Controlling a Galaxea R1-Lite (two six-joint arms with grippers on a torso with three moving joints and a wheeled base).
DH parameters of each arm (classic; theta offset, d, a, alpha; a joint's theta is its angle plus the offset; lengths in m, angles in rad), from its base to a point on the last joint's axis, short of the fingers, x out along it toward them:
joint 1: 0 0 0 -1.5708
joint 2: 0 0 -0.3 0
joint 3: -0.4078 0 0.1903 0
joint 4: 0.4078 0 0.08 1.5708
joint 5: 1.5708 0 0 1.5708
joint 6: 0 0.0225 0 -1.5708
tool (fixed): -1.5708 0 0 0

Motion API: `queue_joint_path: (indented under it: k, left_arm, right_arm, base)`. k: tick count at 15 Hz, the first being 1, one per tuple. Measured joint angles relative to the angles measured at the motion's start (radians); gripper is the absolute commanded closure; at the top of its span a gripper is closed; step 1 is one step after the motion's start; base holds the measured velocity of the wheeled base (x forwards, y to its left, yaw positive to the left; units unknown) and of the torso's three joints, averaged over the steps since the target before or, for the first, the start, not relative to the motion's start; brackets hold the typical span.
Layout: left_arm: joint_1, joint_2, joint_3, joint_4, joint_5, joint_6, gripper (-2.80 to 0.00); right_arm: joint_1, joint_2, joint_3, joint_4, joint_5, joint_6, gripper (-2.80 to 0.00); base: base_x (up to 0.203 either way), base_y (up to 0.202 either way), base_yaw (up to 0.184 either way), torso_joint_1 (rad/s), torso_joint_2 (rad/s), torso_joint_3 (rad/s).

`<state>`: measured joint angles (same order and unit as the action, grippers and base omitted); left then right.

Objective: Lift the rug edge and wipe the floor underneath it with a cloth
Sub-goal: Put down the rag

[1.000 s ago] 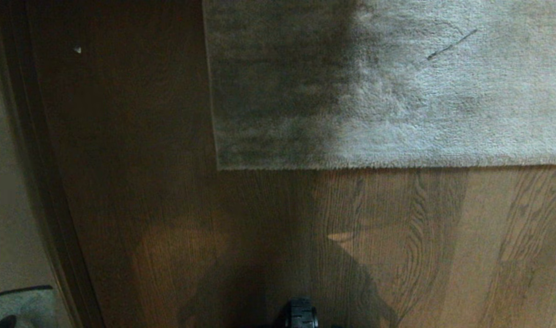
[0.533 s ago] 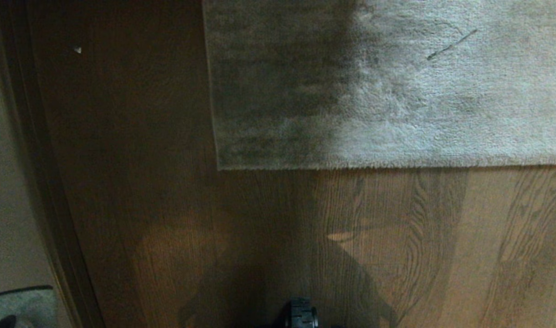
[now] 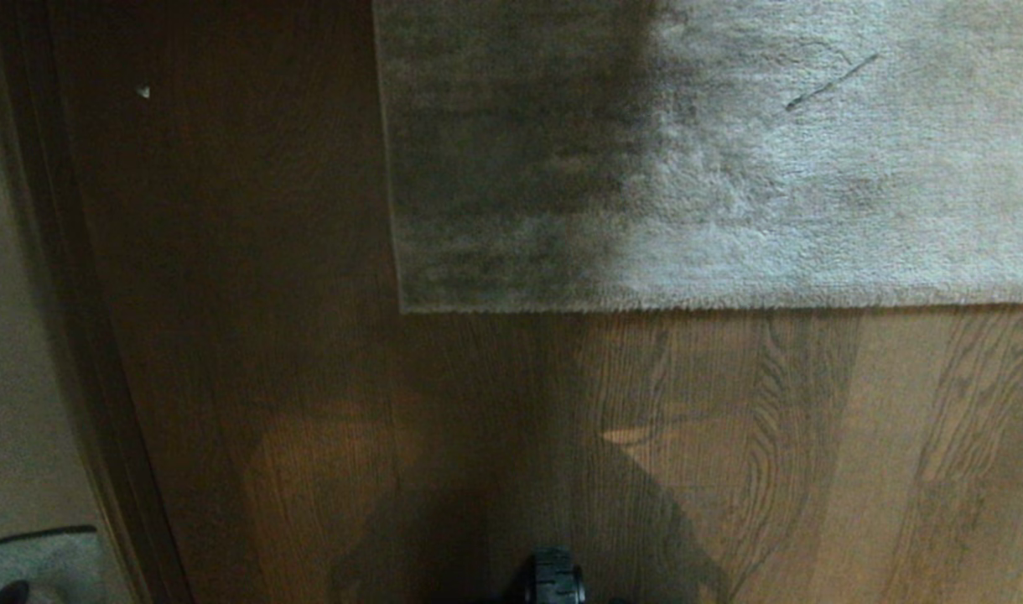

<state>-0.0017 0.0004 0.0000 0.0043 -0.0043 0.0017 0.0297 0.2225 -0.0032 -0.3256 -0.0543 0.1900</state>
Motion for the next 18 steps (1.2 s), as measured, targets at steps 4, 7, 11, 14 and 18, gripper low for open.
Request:
queue_joint_path:
  k: [4, 7, 11, 14, 18]
  left_arm:
    - [0.0, 0.0, 0.0, 0.0, 0.0, 0.0, 0.0]
    - [0.0, 0.0, 0.0, 0.0, 0.0, 0.0, 0.0]
    - [0.0, 0.0, 0.0, 0.0, 0.0, 0.0, 0.0]
    - [0.0, 0.0, 0.0, 0.0, 0.0, 0.0, 0.0]
    - [0.0, 0.0, 0.0, 0.0, -0.001, 0.0, 0.0]
  right_arm:
    - [-0.021, -0.161, -0.002, 0.261, -0.016, -0.064, 0.0]
    - [-0.025, -0.207, -0.003, 0.303, -0.016, -0.065, 0.0]
    - [-0.025, -0.223, -0.004, 0.305, -0.014, -0.065, 0.0]
    - [-0.025, -0.225, -0.004, 0.302, -0.017, -0.072, 0.0]
    - [-0.025, -0.226, 0.0, 0.322, 0.019, -0.199, 0.0]
  base:
    - [0.0, 0.0, 0.0, 0.0, 0.0, 0.0]
    - [0.0, 0.0, 0.0, 0.0, 0.0, 0.0]
    - [0.0, 0.0, 0.0, 0.0, 0.0, 0.0]
    - [0.0, 0.0, 0.0, 0.0, 0.0, 0.0]
    - [0.0, 0.0, 0.0, 0.0, 0.0, 0.0]
